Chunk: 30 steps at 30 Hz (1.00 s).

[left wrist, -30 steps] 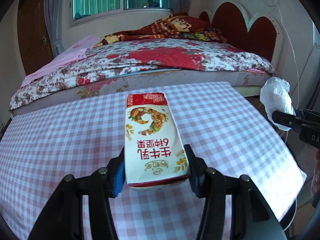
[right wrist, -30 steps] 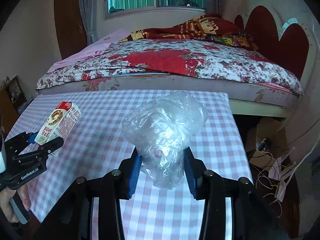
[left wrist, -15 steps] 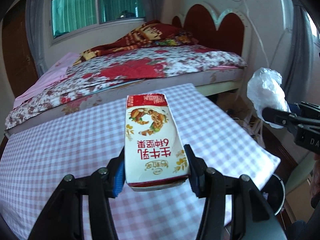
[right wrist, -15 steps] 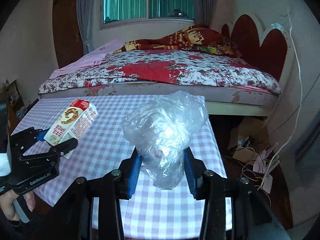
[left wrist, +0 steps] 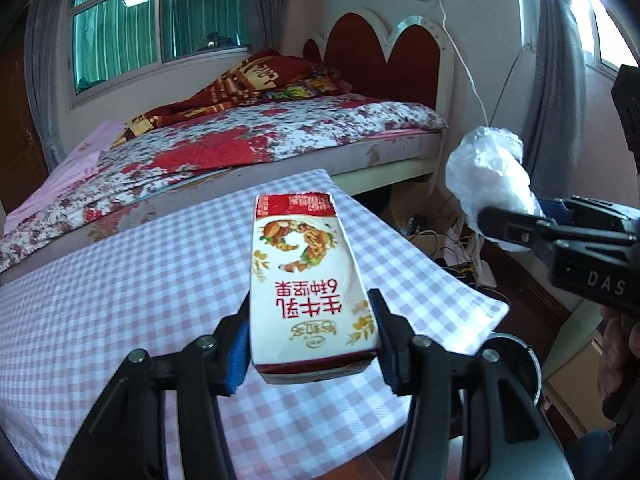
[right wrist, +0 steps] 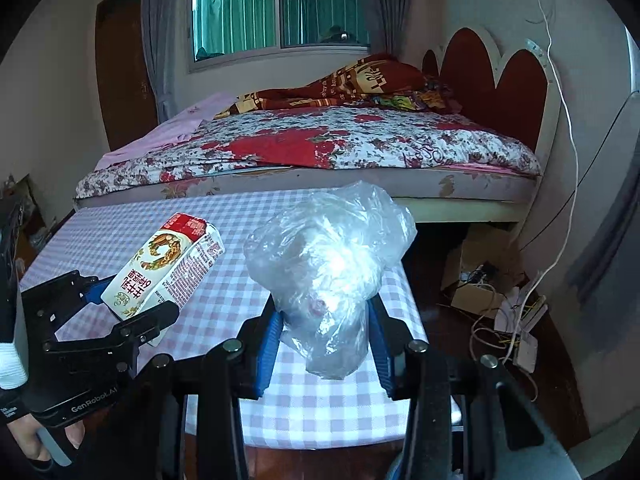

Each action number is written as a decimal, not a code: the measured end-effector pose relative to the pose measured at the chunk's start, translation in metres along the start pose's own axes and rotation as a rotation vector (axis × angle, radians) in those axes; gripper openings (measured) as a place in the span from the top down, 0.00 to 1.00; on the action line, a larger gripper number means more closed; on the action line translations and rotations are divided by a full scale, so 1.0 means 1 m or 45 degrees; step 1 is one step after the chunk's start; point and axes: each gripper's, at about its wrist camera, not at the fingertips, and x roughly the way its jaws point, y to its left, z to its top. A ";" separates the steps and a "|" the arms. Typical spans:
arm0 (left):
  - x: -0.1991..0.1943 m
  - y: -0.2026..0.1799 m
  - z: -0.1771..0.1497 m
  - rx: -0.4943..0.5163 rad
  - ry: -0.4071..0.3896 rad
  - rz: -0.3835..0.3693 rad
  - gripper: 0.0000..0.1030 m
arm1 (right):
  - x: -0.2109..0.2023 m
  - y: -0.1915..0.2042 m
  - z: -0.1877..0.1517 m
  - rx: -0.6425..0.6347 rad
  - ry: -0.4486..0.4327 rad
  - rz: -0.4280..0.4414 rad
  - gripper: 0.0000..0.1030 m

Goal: Collect trash
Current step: 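Carry the carton and plastic bag over the bucket and open both grippers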

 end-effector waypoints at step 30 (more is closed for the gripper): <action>0.045 -0.161 -0.044 0.218 0.098 -0.359 0.49 | -0.071 -0.128 -0.118 0.213 0.068 -0.279 0.59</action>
